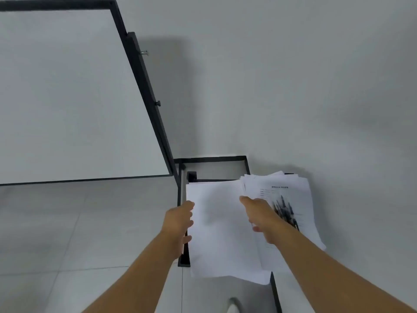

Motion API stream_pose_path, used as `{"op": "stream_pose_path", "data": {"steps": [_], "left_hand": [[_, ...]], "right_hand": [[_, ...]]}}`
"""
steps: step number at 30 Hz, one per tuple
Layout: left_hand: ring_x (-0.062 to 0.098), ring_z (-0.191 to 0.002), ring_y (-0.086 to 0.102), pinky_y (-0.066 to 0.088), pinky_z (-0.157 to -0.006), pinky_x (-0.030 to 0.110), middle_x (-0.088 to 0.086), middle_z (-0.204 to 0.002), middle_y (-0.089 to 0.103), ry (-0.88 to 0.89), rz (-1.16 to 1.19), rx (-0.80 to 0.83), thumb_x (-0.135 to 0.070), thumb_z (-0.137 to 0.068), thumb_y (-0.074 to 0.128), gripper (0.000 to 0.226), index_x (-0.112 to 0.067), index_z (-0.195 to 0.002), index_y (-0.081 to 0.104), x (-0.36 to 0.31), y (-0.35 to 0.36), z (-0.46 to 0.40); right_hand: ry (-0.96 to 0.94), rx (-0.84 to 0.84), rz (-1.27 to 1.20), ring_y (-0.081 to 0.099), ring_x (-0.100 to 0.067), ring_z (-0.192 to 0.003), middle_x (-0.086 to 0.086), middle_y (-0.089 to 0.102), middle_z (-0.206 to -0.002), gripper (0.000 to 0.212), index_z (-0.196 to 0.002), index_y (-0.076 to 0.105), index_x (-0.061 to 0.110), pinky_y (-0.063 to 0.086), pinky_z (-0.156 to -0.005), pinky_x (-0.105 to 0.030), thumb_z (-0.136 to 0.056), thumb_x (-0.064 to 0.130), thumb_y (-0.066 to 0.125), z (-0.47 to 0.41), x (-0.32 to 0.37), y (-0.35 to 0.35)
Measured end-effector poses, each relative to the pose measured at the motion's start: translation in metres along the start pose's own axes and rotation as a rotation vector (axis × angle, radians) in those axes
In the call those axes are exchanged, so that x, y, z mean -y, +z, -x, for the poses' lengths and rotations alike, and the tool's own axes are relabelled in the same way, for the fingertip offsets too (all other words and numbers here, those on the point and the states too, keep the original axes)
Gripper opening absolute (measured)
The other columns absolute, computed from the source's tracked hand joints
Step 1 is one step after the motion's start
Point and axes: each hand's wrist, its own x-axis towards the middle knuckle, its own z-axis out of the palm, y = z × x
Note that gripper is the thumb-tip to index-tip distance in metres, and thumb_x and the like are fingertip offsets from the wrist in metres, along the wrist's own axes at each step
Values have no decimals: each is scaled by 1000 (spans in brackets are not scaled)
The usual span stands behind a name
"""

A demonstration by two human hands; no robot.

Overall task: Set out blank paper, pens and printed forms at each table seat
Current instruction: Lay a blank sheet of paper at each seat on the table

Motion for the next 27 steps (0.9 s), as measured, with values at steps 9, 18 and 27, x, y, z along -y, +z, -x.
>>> {"op": "stream_pose_path", "data": {"steps": [9, 18, 27], "left_hand": [[23, -89, 43, 37, -77, 38, 9, -94, 47, -30, -92, -182, -20, -104, 61, 15, -12, -95, 53, 10, 7, -60], [24, -81, 40, 36, -71, 36, 5, -89, 47, -76, -179, -167, -16, -104, 60, 22, -17, -84, 52, 16, 22, -75], [23, -70, 30, 29, -67, 35, 4, -74, 36, -81, -215, -170, -12, -101, 59, 15, -11, -89, 51, 17, 25, -82]], "right_hand": [[96, 8, -101, 44, -21, -79, -7, 48, -93, 22, -99, 55, 12, 39, -81, -39, -105, 32, 53, -53, -5, -6], [132, -21, -144, 48, -26, -76, -10, 55, -85, 18, -88, 54, 14, 37, -67, -39, -81, 31, 52, -92, -17, -2], [125, 72, -56, 44, -19, -73, -7, 46, -84, 15, -91, 52, 13, 34, -65, -31, -102, 18, 61, -84, -12, 10]]}}
